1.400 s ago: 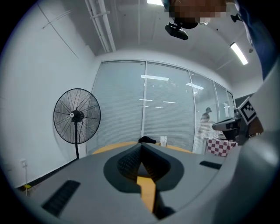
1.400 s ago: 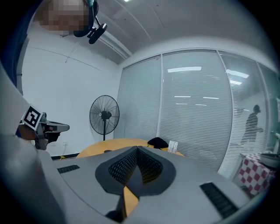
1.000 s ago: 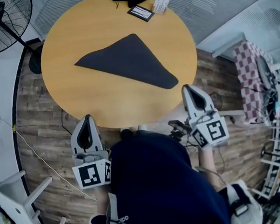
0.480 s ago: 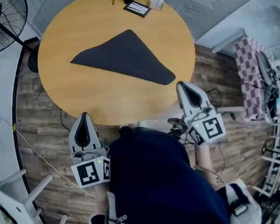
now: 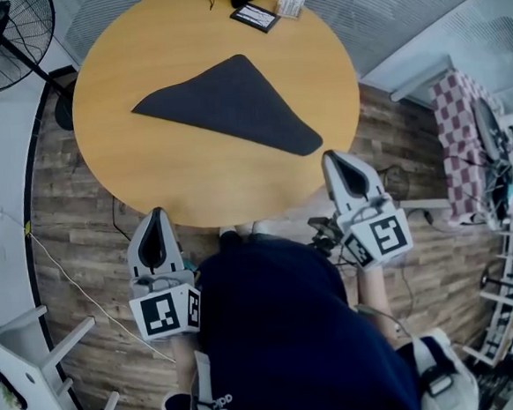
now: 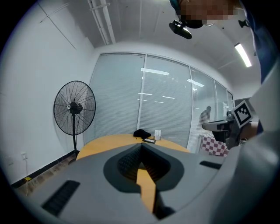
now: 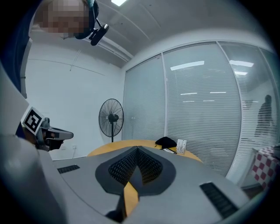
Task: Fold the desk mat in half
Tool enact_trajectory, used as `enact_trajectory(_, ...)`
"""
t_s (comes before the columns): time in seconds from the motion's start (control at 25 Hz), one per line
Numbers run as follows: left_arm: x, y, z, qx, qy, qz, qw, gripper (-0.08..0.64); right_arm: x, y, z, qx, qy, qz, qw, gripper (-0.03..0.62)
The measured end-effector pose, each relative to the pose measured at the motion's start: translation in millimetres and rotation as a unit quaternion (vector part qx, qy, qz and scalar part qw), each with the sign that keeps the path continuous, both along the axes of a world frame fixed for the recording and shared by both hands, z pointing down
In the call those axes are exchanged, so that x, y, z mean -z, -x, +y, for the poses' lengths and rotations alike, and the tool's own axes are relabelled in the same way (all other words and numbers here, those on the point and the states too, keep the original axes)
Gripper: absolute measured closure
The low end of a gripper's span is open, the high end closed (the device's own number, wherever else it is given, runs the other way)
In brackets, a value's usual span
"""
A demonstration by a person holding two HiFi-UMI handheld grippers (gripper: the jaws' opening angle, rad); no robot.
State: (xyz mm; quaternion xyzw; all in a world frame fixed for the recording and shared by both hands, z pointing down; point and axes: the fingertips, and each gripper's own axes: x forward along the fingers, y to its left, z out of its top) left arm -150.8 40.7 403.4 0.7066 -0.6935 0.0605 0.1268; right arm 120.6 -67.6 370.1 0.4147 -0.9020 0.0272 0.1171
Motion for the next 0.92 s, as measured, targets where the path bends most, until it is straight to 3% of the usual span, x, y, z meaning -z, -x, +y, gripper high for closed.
enact_trajectory(0.92,-15,-10,-11,-0.047,0.016,0.018,0.9986,0.557,-4,10,2,0.007,-0.002,0.009,1.0,0.589)
